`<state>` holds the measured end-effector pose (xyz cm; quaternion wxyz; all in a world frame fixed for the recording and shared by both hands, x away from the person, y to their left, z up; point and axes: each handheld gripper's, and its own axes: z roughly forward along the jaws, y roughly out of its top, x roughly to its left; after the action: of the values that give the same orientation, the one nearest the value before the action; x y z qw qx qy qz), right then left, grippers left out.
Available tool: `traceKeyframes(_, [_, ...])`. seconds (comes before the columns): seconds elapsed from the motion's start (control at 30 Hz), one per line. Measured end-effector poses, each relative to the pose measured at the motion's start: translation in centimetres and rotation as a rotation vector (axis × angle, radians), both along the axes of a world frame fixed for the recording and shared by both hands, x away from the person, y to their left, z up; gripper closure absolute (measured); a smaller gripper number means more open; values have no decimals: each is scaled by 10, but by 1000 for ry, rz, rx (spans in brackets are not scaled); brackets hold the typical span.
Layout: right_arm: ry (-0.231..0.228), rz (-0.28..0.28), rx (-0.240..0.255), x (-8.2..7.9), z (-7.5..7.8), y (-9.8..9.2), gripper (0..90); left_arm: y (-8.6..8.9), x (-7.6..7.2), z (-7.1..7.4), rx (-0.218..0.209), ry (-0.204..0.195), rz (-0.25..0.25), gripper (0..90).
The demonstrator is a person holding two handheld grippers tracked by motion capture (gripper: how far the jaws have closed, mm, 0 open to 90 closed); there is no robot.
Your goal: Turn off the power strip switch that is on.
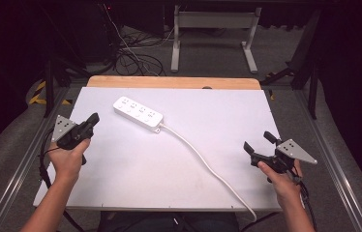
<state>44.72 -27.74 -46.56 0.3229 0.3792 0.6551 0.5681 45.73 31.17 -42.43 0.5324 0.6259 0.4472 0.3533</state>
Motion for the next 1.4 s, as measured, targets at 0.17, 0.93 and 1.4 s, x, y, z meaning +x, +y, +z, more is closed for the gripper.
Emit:
traceKeyframes(0.17, [7,-2,2,0,-1,0,117,-9,10,5,24,-1,-13,900])
traceKeyframes(0.93, [10,6,-13,4,-2,3,116,-77,75,11,170,183,-116,900])
traceKeyframes(1.4, [4,9,-9,3,-1,2,118,-120,119,0,358,446,-177,900])
